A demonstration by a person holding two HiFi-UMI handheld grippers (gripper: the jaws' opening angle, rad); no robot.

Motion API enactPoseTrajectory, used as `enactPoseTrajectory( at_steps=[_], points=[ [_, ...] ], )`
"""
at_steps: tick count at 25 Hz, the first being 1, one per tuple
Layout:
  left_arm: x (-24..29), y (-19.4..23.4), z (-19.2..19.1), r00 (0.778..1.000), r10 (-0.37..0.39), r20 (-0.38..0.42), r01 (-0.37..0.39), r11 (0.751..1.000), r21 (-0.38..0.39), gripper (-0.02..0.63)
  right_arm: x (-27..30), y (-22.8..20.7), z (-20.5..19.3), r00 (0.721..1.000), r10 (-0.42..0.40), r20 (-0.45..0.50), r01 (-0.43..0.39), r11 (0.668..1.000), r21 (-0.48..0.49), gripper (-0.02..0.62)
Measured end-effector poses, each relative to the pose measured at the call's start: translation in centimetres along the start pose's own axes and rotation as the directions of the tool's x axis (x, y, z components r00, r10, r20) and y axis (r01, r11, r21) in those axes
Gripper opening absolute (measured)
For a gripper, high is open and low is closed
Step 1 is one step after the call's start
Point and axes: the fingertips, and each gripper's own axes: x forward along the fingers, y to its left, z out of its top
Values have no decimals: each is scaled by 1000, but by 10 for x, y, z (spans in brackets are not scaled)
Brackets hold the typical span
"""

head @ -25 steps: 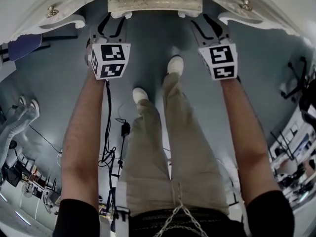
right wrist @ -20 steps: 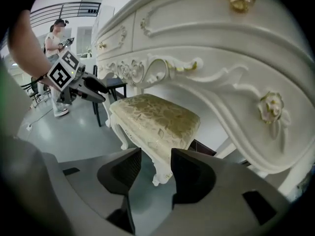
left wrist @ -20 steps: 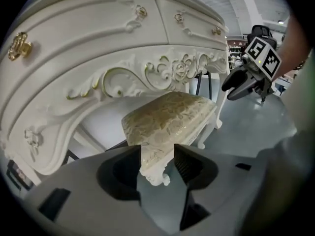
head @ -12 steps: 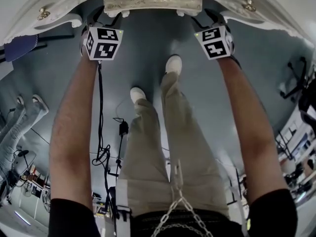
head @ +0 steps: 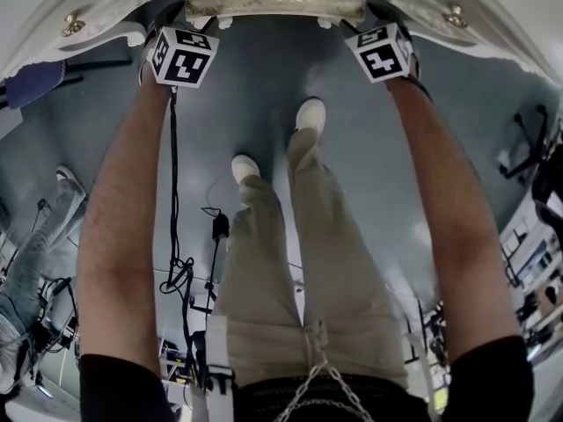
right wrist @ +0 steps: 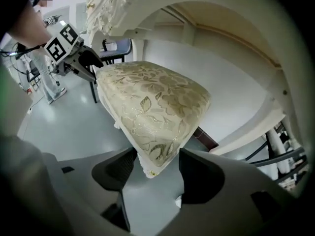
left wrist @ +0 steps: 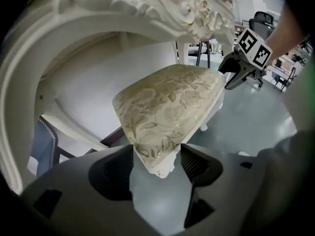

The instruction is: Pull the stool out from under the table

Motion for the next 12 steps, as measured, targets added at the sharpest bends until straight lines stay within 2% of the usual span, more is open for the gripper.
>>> enactPoseTrajectory(
  at_steps=[3, 6, 10, 12],
  points=[
    [6, 0, -3, 999, -25, -40, 25, 1000, 5, 282, 5, 2, 2, 1000, 11, -13, -12, 999, -38, 270],
    [11, -2, -2, 998, -44, -48, 44, 999, 3, 290, 9, -1, 2, 1000, 13, -24, -14, 999, -45, 284],
    [12, -2, -2, 998, -54, -41, 53, 999, -9, 290, 10, 2, 1, 999, 31, -39, -31, 999, -11, 284],
    [11, -4, -1, 996, -64, -61, 64, 998, -8, 290, 9, 1, -2, 999, 7, -48, -7, 1000, 6, 284]
  ],
)
